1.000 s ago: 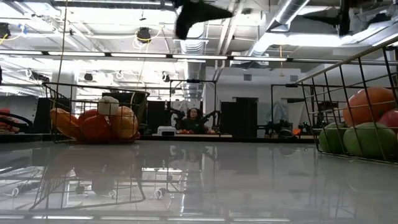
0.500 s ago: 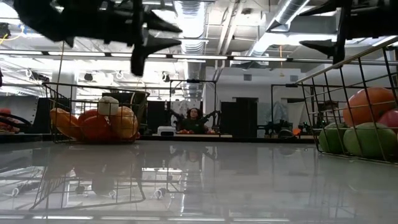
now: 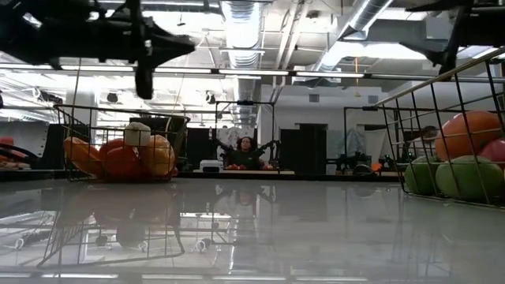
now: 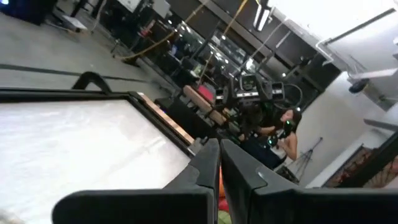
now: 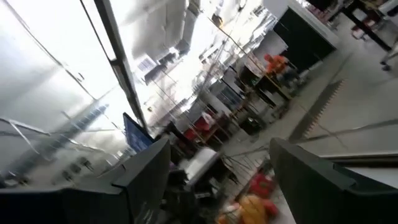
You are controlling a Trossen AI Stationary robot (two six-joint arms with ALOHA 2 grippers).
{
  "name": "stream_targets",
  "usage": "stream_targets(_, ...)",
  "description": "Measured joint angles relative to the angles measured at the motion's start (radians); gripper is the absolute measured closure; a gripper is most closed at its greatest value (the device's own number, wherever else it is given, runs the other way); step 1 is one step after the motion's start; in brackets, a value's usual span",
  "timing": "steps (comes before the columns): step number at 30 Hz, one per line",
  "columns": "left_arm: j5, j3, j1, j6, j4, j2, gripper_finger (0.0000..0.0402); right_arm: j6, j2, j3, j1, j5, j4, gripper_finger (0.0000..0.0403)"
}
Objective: Sort produce into baskets
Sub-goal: Return to Home Position
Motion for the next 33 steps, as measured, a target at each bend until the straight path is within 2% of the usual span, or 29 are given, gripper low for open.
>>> stream_targets(7,0.030,-0.118,0.018,-0.072,-0.010,-0.126,0.0401,0.013,0.012,0.011,0.003,-0.007,-0.057,0.0101)
stream_targets(14,0.031,-0.186,0.019,-0.061,-0.026,-0.268,0.0401,-0.013,0.002,0.051,0.002,-0.026,-0.045,0.0101)
stream_targets(22,0.068,-0.187,0.019,-0.050,-0.280,-0.436,0.0401,-0.115,0.003,0.134,0.002,-0.051,-0.046,0.0101)
stream_targets(28,0.075,-0.187,0.019,0.082,-0.390,-0.591,0.0401,-0.135,0.003,0.161,0.002,-0.107,-0.051,0.0101)
stream_targets(33,0.081,-0.187,0.019,0.372,-0.495,-0.711,0.0401,-0.105,0.003,0.161,0.002,-0.116,-0.113,0.0101)
